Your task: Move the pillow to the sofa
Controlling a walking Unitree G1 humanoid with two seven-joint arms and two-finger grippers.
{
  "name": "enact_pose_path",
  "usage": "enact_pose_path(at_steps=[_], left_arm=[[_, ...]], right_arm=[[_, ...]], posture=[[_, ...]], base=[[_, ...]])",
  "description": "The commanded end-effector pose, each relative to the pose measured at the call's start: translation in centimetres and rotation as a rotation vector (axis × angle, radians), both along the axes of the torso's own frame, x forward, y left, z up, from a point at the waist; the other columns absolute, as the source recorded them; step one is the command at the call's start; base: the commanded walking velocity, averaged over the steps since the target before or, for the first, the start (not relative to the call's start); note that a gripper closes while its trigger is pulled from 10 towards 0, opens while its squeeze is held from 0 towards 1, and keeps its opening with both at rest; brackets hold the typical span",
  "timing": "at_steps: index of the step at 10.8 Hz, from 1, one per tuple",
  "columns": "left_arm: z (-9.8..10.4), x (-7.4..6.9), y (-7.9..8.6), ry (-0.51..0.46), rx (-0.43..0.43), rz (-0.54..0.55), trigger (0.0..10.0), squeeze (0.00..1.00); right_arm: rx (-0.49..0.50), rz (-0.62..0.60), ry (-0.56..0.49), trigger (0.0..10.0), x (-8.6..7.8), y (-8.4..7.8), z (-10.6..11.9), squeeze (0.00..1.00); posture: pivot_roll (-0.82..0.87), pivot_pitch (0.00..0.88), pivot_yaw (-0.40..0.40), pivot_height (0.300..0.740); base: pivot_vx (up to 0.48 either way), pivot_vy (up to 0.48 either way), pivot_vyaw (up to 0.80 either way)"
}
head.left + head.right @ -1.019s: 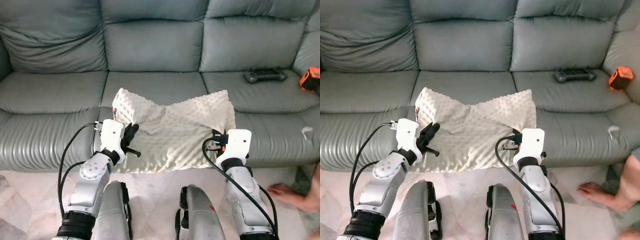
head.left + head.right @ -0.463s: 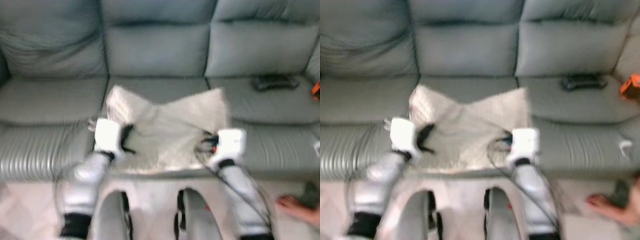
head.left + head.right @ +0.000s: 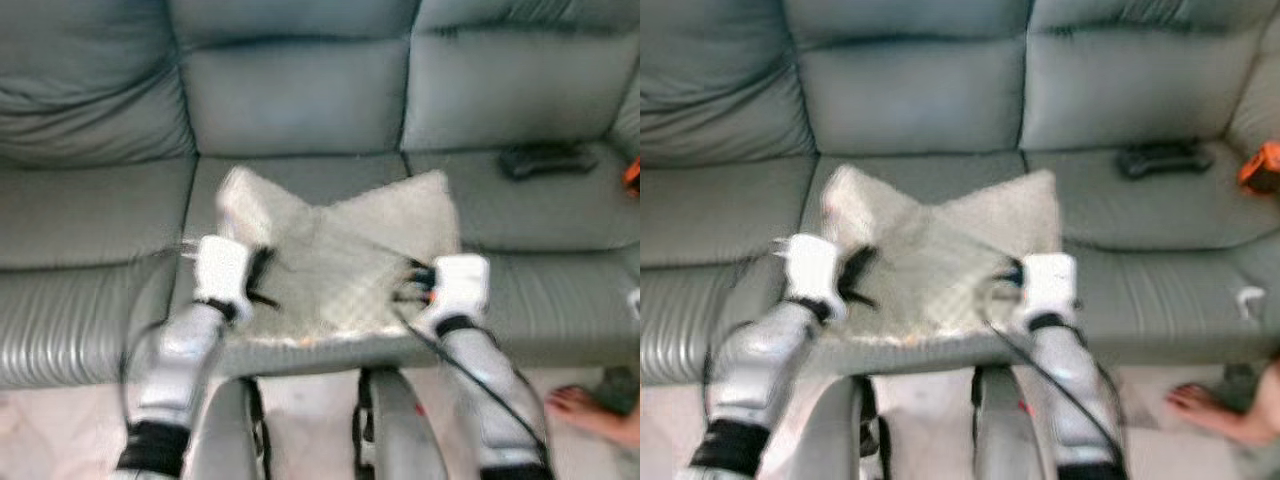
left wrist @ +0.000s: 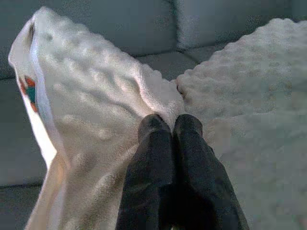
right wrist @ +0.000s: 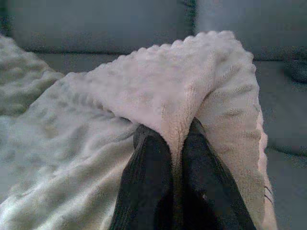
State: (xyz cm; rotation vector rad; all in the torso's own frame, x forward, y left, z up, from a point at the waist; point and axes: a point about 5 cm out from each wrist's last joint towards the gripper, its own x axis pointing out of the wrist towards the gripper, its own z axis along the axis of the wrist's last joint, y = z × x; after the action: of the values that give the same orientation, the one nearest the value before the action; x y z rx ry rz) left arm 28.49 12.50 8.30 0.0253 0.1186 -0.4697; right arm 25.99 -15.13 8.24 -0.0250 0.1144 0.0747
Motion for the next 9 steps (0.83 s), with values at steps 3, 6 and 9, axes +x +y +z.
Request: enact_pose_path(at_steps=[3,6,9], left_arm=[[-0.2,1.7,1.8,0.010,0.110,-0.020,10.0,0.00],[1.5,5.9,3.1,-0.023,0.133,0.085,10.0,0.00],[3.8,8.5,3.2,-0.089,0.170,0.176,10.0,0.00]], right_arm=[[0.023,0.003,-0.018,10.0,1.8,-0.5,1.3,0.00],[0.016,-0.011,-0.002,10.0,5.1,-2.7,1.5,0.00],[0.038,0.025,0.010,10.0,7.7,-3.3,1.9,0.00]], posture=[[-0.10,0.323,-0.016,0.646],[-0.09,0.398,0.008,0.646],[-0.10,0.422,-0.004,0.646]], base=[[0.000,0.000,0.00],[0.000,0.000,0.00],[0.000,0.000,0.00]])
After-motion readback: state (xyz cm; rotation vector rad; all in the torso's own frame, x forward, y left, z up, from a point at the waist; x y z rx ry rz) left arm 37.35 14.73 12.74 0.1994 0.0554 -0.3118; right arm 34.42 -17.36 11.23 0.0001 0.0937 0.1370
